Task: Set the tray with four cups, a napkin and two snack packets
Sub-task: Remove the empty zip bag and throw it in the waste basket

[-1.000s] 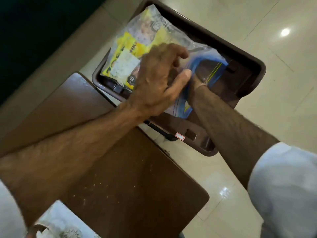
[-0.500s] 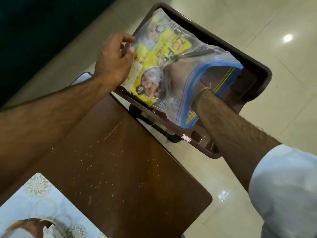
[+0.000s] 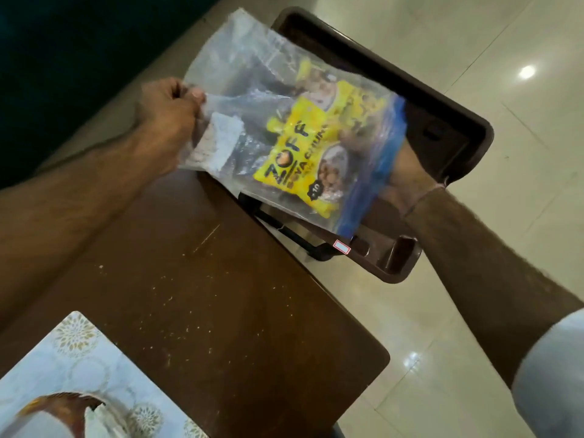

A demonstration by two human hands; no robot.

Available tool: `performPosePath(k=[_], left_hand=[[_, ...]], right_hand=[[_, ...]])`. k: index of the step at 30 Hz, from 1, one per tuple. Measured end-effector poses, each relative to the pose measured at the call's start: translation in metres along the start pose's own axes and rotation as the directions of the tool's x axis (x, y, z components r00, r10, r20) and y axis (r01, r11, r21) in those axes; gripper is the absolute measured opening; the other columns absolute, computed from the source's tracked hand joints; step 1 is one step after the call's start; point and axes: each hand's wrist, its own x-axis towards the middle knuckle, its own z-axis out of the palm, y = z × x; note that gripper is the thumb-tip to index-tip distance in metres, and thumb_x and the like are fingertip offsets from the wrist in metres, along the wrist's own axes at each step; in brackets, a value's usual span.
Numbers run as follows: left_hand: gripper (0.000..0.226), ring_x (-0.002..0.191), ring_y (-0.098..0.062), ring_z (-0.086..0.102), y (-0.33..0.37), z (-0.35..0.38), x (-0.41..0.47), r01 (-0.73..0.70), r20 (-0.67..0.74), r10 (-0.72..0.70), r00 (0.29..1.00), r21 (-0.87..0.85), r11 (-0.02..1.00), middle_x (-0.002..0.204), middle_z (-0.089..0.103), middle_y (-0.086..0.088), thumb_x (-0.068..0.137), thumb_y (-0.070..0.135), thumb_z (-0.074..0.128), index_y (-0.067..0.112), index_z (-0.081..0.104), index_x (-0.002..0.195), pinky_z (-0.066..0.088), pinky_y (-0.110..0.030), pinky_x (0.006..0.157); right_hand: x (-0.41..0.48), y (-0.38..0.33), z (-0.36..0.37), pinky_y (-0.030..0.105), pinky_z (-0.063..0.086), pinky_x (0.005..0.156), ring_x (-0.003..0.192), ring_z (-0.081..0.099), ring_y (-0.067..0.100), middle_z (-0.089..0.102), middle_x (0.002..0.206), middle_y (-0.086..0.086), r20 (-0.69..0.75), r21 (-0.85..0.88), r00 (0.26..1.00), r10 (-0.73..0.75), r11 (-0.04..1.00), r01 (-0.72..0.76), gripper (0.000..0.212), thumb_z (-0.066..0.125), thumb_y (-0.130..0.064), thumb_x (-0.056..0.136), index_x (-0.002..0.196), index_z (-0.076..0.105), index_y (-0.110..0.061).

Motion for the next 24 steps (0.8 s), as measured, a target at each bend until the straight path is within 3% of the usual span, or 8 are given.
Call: performPosePath(k=[5,10,13,15,17,20,22,24], left_hand=[[0.012,0.055,-0.001,0.055,-0.025,-0.041,0.007,-0.037,-0.093,0.056,0.994,0.193,0.981,0.074,0.059,0.007,0.101,0.028,0.056,0.023,0.062,0.092,0.049,-0.015,0.043],[0.020,0.072,0.000,0.062,-0.034,-0.050,0.002,0.015,-0.116,0.007,0.993,0.189,0.982,0.086,0.064,0.011,0.099,0.040,0.056,0.025,0.064,0.110,0.050,-0.017,0.057],[0.033,0.086,0.000,0.059,-0.041,-0.055,-0.011,0.011,-0.189,0.005,0.982,0.081,0.997,0.099,0.061,0.014,0.095,0.048,0.060,0.022,0.058,0.116,0.048,-0.015,0.067],[0.033,0.088,-0.005,0.058,-0.049,-0.059,-0.030,0.056,-0.298,-0.092,0.950,-0.126,0.990,0.102,0.058,0.010,0.092,0.047,0.063,0.022,0.050,0.109,0.046,-0.015,0.065],[0.038,0.085,-0.010,0.062,-0.059,-0.054,-0.058,0.160,-0.299,-0.286,0.911,-0.381,0.911,0.109,0.066,0.001,0.087,0.048,0.067,0.020,0.053,0.108,0.047,-0.022,0.060],[0.049,0.095,-0.017,0.064,-0.071,-0.036,-0.110,0.419,-0.008,-0.494,0.870,-0.517,0.746,0.121,0.065,-0.007,0.082,0.053,0.068,0.021,0.060,0.118,0.053,-0.032,0.068],[0.050,0.106,-0.025,0.065,-0.073,-0.022,-0.133,0.555,0.246,-0.512,0.823,-0.546,0.628,0.120,0.065,-0.008,0.083,0.050,0.069,0.019,0.061,0.121,0.055,-0.040,0.082],[0.047,0.107,-0.026,0.067,-0.070,-0.011,-0.140,0.587,0.371,-0.458,0.808,-0.579,0.566,0.117,0.071,-0.007,0.083,0.042,0.073,0.016,0.065,0.121,0.054,-0.041,0.087]], right_hand=[[-0.017,0.001,-0.041,0.039,0.056,0.093,0.098,0.069,0.025,0.070,0.111,0.013,-0.145,-0.159,0.989,0.011,0.987,-0.034,0.033,0.052,0.012,0.092,0.122,0.058,0.000],[-0.032,0.005,-0.062,0.051,0.054,0.097,0.097,0.068,0.025,0.067,0.115,0.014,-0.471,-0.240,0.882,0.014,0.960,-0.143,0.035,0.063,0.006,0.087,0.120,0.054,-0.001],[-0.037,-0.005,-0.053,0.046,0.047,0.100,0.113,0.055,0.022,0.056,0.122,0.002,-0.595,-0.540,0.754,-0.278,0.833,-0.119,0.056,0.065,-0.006,0.073,0.125,0.045,-0.012],[-0.037,-0.019,-0.030,0.032,0.039,0.100,0.117,0.048,0.018,0.052,0.126,0.002,-0.382,-0.831,0.689,-0.616,0.555,0.036,0.058,0.061,-0.016,0.068,0.124,0.048,-0.017],[-0.021,-0.031,0.004,0.025,0.039,0.100,0.116,0.051,0.021,0.055,0.124,0.008,-0.008,-0.885,0.709,-0.705,0.335,0.323,0.051,0.063,-0.018,0.071,0.121,0.054,-0.012],[0.027,-0.043,0.062,0.048,0.041,0.105,0.124,0.051,0.030,0.055,0.133,0.011,0.388,-0.877,0.854,-0.347,0.145,0.458,0.052,0.065,-0.031,0.085,0.131,0.051,-0.010],[0.056,-0.045,0.091,0.052,0.039,0.108,0.129,0.050,0.031,0.054,0.140,0.008,0.396,-0.911,0.912,-0.106,0.082,0.405,0.061,0.063,-0.047,0.089,0.137,0.044,-0.013],[0.078,-0.042,0.107,0.047,0.041,0.108,0.125,0.054,0.030,0.056,0.139,0.009,0.377,-0.917,0.926,0.001,0.141,0.373,0.070,0.062,-0.055,0.089,0.139,0.040,-0.013]])
